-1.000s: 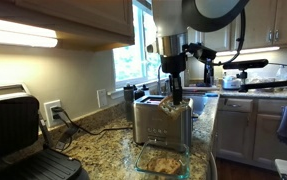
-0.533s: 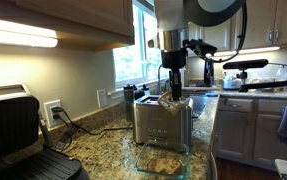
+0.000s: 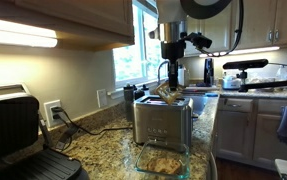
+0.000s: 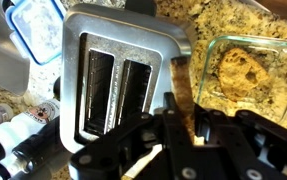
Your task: Put one slice of bread in the bread toaster then push the lever down
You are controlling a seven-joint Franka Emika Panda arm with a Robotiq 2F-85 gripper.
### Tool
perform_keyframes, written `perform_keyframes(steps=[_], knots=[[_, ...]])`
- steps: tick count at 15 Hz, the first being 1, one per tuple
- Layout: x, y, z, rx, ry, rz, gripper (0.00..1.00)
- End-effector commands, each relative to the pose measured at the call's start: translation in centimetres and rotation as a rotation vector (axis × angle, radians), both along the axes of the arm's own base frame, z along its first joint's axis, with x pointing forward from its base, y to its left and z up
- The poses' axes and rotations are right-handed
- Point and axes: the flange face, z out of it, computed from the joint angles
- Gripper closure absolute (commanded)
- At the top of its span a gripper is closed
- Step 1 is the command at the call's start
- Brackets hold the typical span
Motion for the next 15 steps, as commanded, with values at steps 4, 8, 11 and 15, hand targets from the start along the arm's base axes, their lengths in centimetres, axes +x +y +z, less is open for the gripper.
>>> perform_keyframes(steps=[4, 8, 11, 15], knots=[[1.1, -2.3, 1.2, -0.015, -0.044, -0.057, 0.94], [1.9, -3.0, 1.0, -0.018, -0.04, -0.079, 0.94], [2.7, -3.3, 0.4, -0.024, -0.032, -0.094, 0.94], [3.5, -3.9, -0.1, -0.025, -0.021, -0.105, 0.94]])
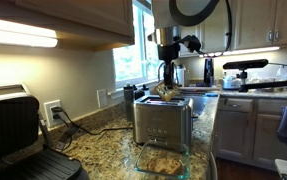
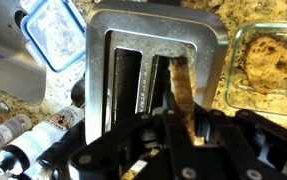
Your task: Put one slice of bread in the bread toaster then push the lever down
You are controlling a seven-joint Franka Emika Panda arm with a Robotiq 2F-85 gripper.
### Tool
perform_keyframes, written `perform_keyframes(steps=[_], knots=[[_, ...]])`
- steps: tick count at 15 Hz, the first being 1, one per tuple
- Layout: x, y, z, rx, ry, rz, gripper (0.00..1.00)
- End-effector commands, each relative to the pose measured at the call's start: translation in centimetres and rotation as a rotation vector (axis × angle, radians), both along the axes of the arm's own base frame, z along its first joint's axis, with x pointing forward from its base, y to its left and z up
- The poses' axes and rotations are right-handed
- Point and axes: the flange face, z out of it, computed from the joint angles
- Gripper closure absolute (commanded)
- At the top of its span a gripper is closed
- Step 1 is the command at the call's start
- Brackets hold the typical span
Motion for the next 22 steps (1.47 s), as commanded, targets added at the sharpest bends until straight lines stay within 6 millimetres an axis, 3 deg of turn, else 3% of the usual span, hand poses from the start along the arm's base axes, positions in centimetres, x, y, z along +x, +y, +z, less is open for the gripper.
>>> perform_keyframes(steps=[1, 22], knots=[[0.9, -0.9, 0.1, -0.017, -0.015, -0.027, 0.94], [3.8, -3.0, -1.6, -0.019, 0.014, -0.065, 0.94]])
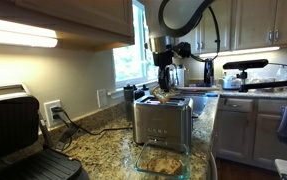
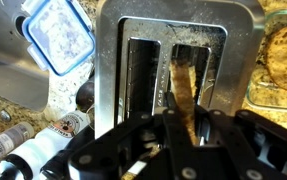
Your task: Put one slice of bread in the bread toaster then push the lever down
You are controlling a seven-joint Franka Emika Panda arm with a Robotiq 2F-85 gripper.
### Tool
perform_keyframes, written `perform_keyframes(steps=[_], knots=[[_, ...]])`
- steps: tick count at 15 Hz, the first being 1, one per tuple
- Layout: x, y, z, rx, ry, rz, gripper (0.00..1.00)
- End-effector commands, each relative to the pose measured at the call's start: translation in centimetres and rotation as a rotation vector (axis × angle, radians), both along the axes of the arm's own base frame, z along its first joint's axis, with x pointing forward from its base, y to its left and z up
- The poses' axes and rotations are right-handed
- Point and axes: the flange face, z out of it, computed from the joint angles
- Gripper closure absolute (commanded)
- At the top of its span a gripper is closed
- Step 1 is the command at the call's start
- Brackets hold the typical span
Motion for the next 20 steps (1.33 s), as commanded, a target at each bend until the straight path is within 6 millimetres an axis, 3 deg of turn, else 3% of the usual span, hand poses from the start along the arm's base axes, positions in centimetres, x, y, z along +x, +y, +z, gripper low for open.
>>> perform_keyframes(steps=[1, 12, 13, 16, 20], knots=[[0.7, -0.7, 0.1, -0.018, -0.011, -0.028, 0.94], [1.9, -1.2, -0.5, -0.019, -0.009, -0.055, 0.93], [1.9, -1.2, -0.5, -0.017, -0.008, -0.056, 0.66], [1.9, -1.2, -0.5, -0.017, -0.009, -0.062, 0.54], [2.2, -1.6, -0.7, -0.016, -0.01, -0.068, 0.27]])
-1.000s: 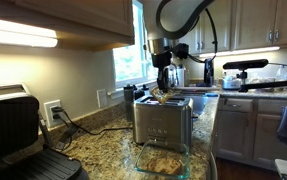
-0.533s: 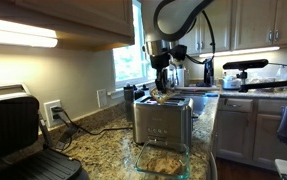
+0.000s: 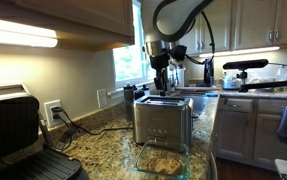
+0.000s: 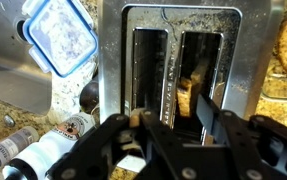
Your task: Put one slice of bread in the bread toaster then push the lever down
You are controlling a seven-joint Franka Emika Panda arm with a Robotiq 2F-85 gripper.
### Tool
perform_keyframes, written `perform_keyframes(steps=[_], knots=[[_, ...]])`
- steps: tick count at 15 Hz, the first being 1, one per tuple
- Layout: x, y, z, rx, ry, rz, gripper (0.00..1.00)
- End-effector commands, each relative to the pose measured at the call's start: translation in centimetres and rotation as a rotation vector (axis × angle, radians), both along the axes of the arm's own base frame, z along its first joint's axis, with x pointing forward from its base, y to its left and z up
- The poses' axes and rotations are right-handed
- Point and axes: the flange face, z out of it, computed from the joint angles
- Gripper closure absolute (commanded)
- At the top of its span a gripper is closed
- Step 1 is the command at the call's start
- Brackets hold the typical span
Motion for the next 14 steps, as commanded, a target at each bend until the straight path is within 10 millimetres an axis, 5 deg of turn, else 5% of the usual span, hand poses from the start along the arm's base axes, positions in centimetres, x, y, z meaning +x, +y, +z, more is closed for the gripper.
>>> perform_keyframes(steps=[1, 4, 6, 7, 8, 14], knots=[[0.5, -0.87, 0.09, -0.016, -0.008, -0.025, 0.2], [0.84, -1.27, -0.06, -0.018, -0.009, -0.027, 0.02], [0.54, -0.71, -0.17, -0.001, 0.002, -0.012, 0.0], [0.6, -0.73, -0.24, -0.001, 0.003, -0.012, 0.07], [0.63, -0.7, -0.33, -0.001, 0.005, -0.012, 0.01], [0.68, -0.56, -0.44, 0.0, 0.007, -0.009, 0.0]])
